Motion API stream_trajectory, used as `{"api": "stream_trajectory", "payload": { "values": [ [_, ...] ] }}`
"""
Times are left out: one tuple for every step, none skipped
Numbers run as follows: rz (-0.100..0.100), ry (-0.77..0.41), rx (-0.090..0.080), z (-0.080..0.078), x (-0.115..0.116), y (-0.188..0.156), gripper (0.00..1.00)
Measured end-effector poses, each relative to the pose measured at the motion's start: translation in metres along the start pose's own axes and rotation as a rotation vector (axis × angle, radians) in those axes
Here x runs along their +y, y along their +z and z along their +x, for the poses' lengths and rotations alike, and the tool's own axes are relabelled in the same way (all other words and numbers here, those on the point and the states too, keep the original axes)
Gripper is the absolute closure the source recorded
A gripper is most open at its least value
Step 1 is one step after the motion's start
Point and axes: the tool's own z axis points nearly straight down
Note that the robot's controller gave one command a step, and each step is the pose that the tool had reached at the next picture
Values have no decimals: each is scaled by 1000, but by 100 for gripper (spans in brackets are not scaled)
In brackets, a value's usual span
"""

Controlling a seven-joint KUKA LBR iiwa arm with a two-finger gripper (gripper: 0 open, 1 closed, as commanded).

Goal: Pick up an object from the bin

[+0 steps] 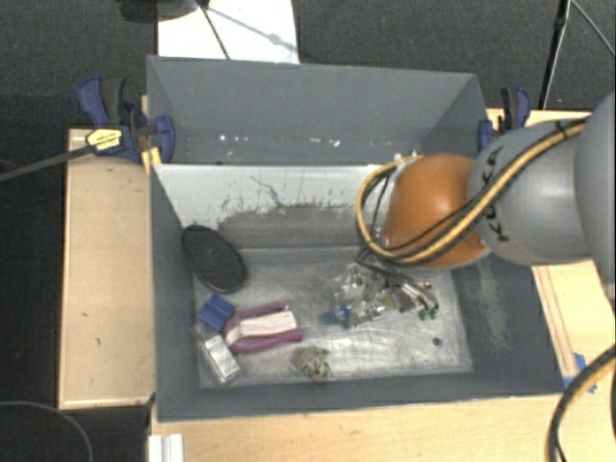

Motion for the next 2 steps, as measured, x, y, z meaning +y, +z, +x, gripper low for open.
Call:
{"api": "stream_trajectory", "payload": {
  "values": [
    [2,-26,6,-7,-36,-111,100],
    [0,-42,8,17,-19,-177,100]
  ]
}}
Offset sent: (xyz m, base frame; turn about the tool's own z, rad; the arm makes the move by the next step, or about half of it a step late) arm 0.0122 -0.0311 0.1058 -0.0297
